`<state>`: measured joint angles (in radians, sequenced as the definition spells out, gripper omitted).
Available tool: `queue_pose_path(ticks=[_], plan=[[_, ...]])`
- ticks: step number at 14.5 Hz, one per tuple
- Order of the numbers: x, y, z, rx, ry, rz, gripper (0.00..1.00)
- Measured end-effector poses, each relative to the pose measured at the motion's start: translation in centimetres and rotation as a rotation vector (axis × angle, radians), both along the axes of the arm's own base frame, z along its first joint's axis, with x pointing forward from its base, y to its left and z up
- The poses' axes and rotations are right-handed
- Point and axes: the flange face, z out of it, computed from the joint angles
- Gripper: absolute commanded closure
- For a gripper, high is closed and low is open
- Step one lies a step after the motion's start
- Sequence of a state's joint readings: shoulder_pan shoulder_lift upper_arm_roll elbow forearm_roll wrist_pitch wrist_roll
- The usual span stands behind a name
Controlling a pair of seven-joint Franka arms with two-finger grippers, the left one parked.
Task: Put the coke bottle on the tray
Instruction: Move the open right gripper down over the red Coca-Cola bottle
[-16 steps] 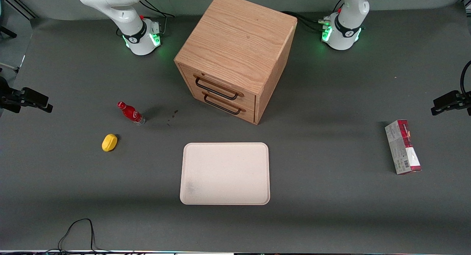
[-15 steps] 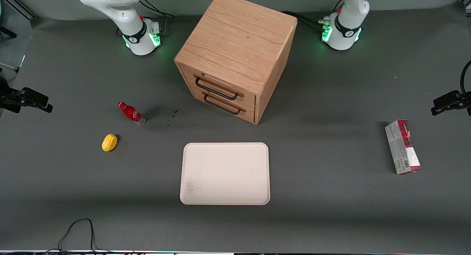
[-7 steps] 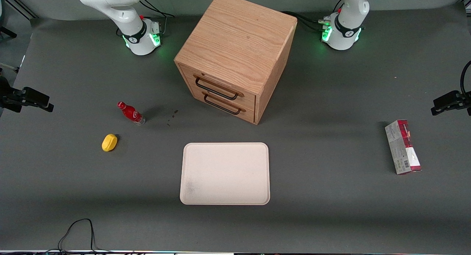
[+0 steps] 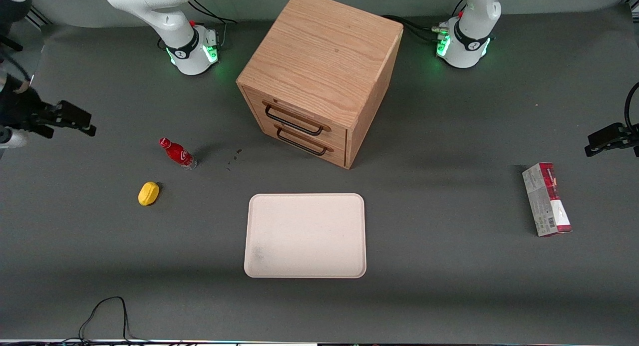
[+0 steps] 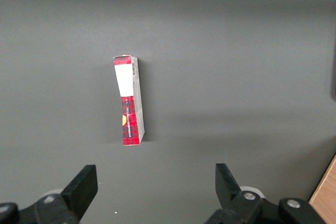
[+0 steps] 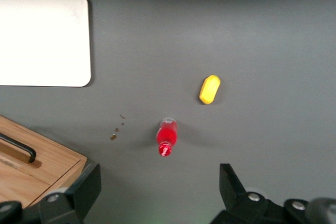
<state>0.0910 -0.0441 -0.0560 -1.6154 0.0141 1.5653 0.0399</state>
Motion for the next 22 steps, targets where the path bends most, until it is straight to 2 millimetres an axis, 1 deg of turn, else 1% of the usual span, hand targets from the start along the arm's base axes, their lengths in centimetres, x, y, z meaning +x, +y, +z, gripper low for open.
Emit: queue_pose_path(ticks=[1,3,7,8,10,13,15,16,19,22], plan=[[-1.0,0.8,-0.3,0.003,-0.011,0.006,0.00],[-3.0,1.3,-1.7,0.008,-0.031,0.012,0.00],[-7.6,0.8,-5.8,0.017,-0.030,0.016,0.00],[-8.4,0.8,-6.4,0.018,-0.022,0.020,0.00],[-9.5,0.8,-7.0,0.018,-0.019,0.037,0.00],[-9.7,1.2,-7.9,0.019,-0.025,0.071,0.00],[-9.3,1.2,-9.5,0.019,-0.034,0.073,0.00],[-9.1,1.3,-10.8,0.018,-0.032,0.073,0.00],[-8.2,1.4,-16.0,0.014,-0.029,0.071,0.00],[-7.8,1.5,-20.8,0.010,-0.027,0.070,0.00]])
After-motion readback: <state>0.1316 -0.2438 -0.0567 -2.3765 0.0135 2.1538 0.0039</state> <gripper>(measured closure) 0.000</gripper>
